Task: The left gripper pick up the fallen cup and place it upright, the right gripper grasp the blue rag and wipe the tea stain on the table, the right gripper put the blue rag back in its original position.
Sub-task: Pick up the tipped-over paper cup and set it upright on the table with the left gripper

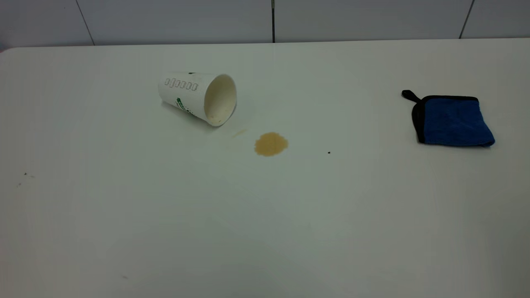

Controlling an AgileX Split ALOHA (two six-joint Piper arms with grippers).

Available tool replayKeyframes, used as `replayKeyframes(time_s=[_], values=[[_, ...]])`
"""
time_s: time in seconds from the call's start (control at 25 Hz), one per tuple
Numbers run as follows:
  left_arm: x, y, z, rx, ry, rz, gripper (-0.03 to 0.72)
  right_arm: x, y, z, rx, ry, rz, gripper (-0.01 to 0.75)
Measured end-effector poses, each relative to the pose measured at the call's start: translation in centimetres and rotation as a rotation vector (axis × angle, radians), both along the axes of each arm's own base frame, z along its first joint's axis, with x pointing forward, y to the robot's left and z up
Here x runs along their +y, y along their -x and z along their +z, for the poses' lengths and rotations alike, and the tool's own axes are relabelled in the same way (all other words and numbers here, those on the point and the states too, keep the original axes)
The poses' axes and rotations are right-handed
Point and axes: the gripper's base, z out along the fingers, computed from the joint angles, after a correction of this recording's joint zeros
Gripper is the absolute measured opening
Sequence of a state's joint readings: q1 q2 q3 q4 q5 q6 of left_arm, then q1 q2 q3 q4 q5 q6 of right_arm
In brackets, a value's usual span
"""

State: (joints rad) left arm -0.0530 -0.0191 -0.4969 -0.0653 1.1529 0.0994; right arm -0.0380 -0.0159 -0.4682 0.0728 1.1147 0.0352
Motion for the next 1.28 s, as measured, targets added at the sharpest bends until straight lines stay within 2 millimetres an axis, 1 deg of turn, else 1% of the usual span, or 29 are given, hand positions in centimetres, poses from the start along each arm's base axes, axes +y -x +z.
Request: replayKeyframes(time_s=[0.32,0.52,0.6,0.68,0.8,0.92,0.96,1.16,1.28], values=[[0.0,-0.2,0.3,-0.036,0.006,0.003,0.443,0.0,0.0,0.0,0.000,0.000,0.000,0.495],[0.0,-0.3,0.4,-0.046,0.059,0.044,0.440,0.0,0.0,0.0,0.000,0.000,0.000,0.495],[0.0,-0.7,0.5,-0.032,0.072,0.056,0.440,0.0,0.0,0.0,0.000,0.000,0.000,0.495],[-0.1,-1.6,0.8,-0.001,0.071,0.059,0.450,0.0,0.0,0.0,0.000,0.000,0.000,0.495],[-0.2,-4.1,1.6,0.059,0.054,0.052,0.501,0.0,0.0,0.0,0.000,0.000,0.000,0.495],[-0.4,-7.8,1.9,0.089,0.020,0.030,0.563,0.0,0.0,0.0,0.000,0.000,0.000,0.495],[-0.4,-9.3,1.9,0.090,0.013,0.027,0.574,0.0,0.0,0.0,0.000,0.000,0.000,0.495],[-0.9,-16.5,1.1,0.132,0.002,0.012,0.584,0.0,0.0,0.0,0.000,0.000,0.000,0.495],[-1.0,-20.4,0.8,0.171,-0.029,-0.012,0.583,0.0,0.0,0.0,0.000,0.000,0.000,0.495]])
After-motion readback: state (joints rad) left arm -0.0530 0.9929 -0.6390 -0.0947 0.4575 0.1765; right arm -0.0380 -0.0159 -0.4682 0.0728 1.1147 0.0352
